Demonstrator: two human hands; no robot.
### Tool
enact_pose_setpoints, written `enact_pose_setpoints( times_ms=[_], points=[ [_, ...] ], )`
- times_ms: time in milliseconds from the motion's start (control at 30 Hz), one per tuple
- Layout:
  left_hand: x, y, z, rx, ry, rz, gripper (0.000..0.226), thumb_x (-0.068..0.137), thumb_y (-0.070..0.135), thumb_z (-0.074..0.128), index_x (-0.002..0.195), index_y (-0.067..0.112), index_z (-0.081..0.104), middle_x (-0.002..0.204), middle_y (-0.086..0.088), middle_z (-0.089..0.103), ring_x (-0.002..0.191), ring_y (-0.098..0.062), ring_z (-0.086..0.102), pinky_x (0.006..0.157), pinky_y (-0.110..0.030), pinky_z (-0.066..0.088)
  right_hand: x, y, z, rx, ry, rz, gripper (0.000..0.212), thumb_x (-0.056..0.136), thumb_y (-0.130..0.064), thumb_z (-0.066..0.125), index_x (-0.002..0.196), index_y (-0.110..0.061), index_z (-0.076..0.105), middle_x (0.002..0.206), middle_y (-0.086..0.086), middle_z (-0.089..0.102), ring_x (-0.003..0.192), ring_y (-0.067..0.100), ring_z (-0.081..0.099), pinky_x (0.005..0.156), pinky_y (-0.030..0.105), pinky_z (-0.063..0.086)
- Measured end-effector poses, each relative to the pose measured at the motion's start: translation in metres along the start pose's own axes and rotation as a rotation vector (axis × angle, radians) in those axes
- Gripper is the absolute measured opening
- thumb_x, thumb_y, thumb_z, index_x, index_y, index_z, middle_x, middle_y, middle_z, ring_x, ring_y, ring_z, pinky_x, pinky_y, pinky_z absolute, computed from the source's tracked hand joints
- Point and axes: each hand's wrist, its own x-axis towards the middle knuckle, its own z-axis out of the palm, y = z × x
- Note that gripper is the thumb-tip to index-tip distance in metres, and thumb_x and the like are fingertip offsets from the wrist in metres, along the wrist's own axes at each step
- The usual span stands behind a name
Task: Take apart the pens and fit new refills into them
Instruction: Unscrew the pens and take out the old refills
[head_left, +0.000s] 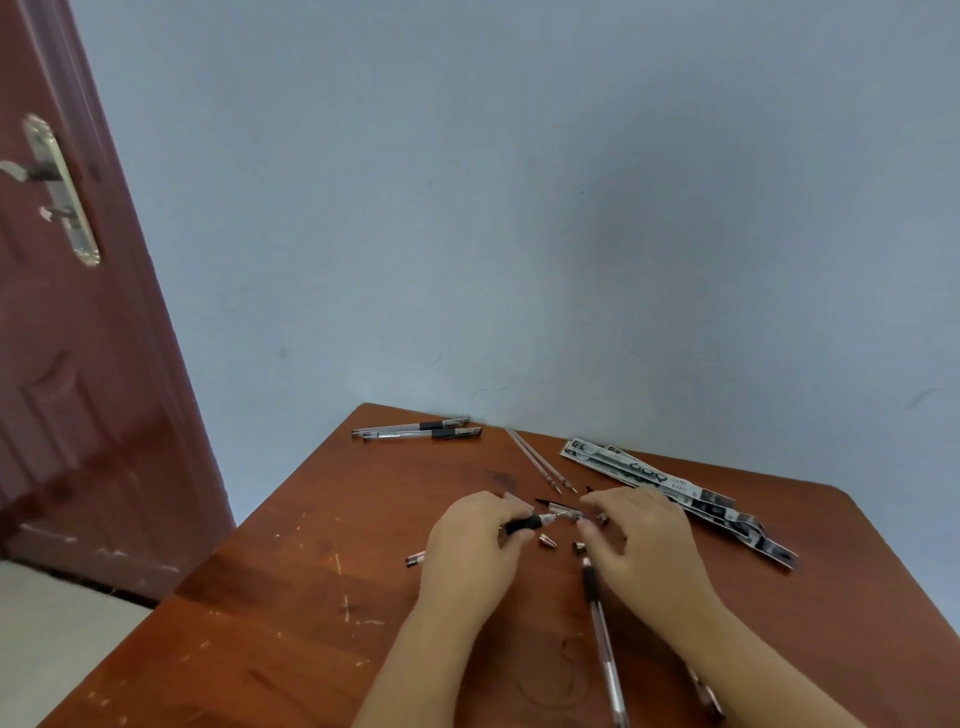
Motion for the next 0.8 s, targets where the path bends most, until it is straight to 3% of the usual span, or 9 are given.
enact_pose_setpoints(
  times_ms=[100, 233, 367, 467, 567, 667, 800],
  points=[
    [-0.003, 0.007, 0.002, -0.048, -0.100, 0.121, 0.023, 0.085, 0.020, 0.060, 0.107, 0.023, 0.067, 0.103, 0.006, 0.065, 0.096, -0.006, 0.052, 0.088, -0.017, 0.039, -0.009, 0.008, -0.011, 0.092, -0.024, -0.022, 0.041, 0.074, -0.042, 0.042, 0.095, -0.018, 0.068, 0.089, -0.004, 0.069, 0.087, 0.007, 0.055, 0.073, 0.033, 0.045],
    [-0.008, 0.015, 0.004, -0.111, -0.194, 0.239, 0.019, 0.080, 0.015, 0.066, 0.098, 0.019, 0.071, 0.094, 0.002, 0.068, 0.086, -0.004, 0.053, 0.084, -0.021, 0.044, -0.022, 0.015, -0.017, 0.147, -0.111, -0.107, 0.030, 0.074, -0.039, 0.046, 0.077, -0.024, 0.072, 0.070, -0.011, 0.067, 0.069, -0.004, 0.047, 0.053, 0.030, 0.046],
    [-0.008, 0.017, 0.005, -0.134, -0.220, 0.261, 0.018, 0.076, 0.012, 0.070, 0.092, 0.019, 0.073, 0.088, 0.002, 0.069, 0.079, -0.002, 0.054, 0.078, -0.015, 0.044, -0.025, 0.017, -0.018, 0.146, -0.089, -0.110, 0.028, 0.071, -0.039, 0.050, 0.071, -0.022, 0.072, 0.061, -0.012, 0.065, 0.063, -0.006, 0.040, 0.049, 0.022, 0.040],
    [-0.008, 0.016, 0.004, -0.131, -0.207, 0.223, 0.019, 0.076, 0.011, 0.070, 0.093, 0.020, 0.073, 0.083, 0.009, 0.065, 0.078, 0.002, 0.054, 0.079, -0.017, 0.046, -0.026, 0.018, -0.020, 0.089, -0.078, -0.152, 0.020, 0.070, -0.033, 0.056, 0.072, -0.022, 0.072, 0.061, -0.012, 0.065, 0.061, 0.000, 0.048, 0.049, 0.019, 0.039],
    [-0.006, 0.010, 0.001, -0.080, -0.172, 0.145, 0.021, 0.078, 0.013, 0.068, 0.098, 0.021, 0.071, 0.081, 0.019, 0.057, 0.080, 0.006, 0.051, 0.084, -0.015, 0.044, -0.027, 0.024, -0.023, 0.062, -0.023, -0.138, 0.021, 0.072, -0.031, 0.054, 0.071, -0.020, 0.071, 0.063, -0.009, 0.066, 0.063, 0.010, 0.057, 0.052, 0.028, 0.045],
    [-0.003, 0.003, -0.004, -0.021, -0.109, 0.043, 0.022, 0.081, 0.015, 0.066, 0.102, 0.021, 0.069, 0.094, 0.011, 0.063, 0.089, 0.000, 0.051, 0.091, -0.019, 0.041, -0.025, 0.036, -0.028, 0.018, 0.030, -0.058, 0.005, 0.067, -0.015, 0.068, 0.071, -0.017, 0.070, 0.066, -0.004, 0.066, 0.067, 0.011, 0.055, 0.060, 0.029, 0.045],
    [0.001, -0.004, -0.005, 0.088, -0.103, -0.096, 0.025, 0.087, 0.019, 0.058, 0.111, 0.023, 0.064, 0.109, 0.005, 0.062, 0.097, -0.007, 0.050, 0.088, -0.018, 0.036, -0.019, 0.048, -0.040, 0.015, 0.116, 0.069, 0.013, 0.061, 0.003, 0.076, 0.066, -0.008, 0.069, 0.063, 0.005, 0.065, 0.067, 0.014, 0.047, 0.061, 0.031, 0.038]
  ],
)
